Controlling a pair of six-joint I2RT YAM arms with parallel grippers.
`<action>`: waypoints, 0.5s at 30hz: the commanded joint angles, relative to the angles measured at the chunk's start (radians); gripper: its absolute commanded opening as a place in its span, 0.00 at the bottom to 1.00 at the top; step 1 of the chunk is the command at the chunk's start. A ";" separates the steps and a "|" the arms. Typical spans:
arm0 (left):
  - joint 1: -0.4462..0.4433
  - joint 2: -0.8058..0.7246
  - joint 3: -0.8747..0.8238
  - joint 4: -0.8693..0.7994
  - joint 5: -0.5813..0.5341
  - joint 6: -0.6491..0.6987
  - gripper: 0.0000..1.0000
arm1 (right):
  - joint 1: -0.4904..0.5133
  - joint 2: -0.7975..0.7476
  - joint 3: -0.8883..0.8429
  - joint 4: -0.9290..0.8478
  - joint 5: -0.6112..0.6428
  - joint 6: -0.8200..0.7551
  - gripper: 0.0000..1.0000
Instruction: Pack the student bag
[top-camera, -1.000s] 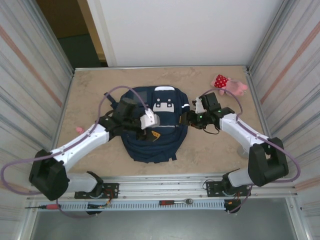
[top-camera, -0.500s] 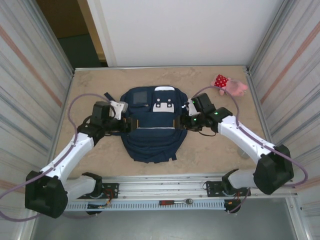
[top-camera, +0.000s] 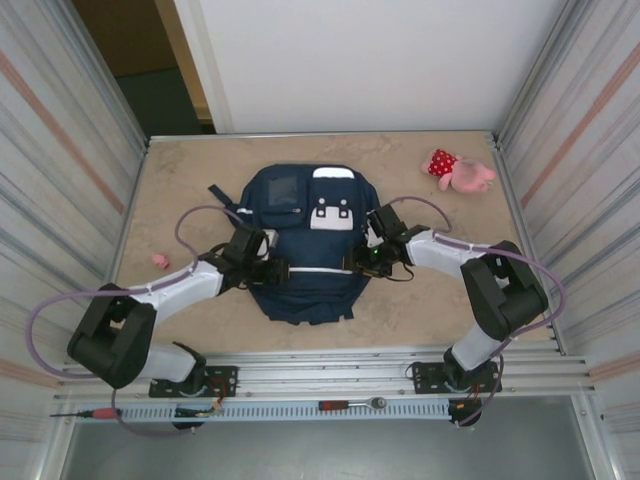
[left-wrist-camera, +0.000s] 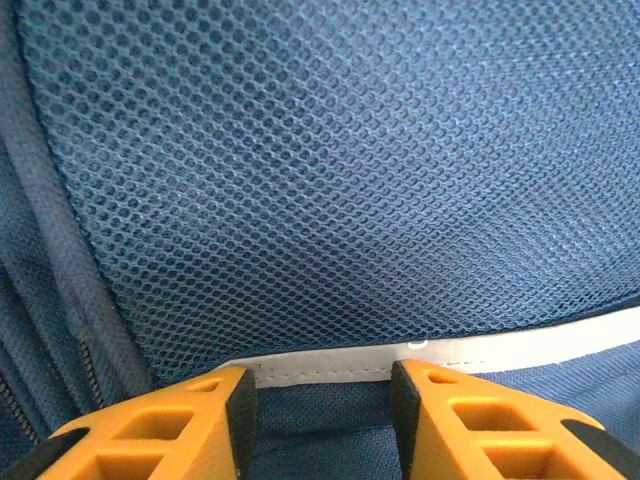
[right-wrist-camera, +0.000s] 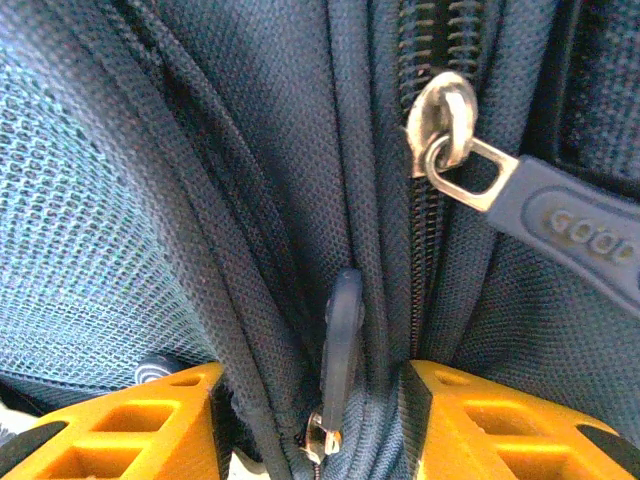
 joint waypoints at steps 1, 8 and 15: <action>-0.056 0.082 -0.019 0.007 -0.037 -0.071 0.42 | -0.027 0.036 -0.042 -0.041 0.086 0.013 0.46; -0.073 0.104 0.074 0.060 -0.062 -0.114 0.46 | -0.159 -0.007 -0.002 -0.087 0.070 -0.072 0.48; -0.022 -0.026 0.153 -0.015 -0.110 -0.072 0.70 | -0.211 -0.198 0.042 -0.179 0.071 -0.151 0.55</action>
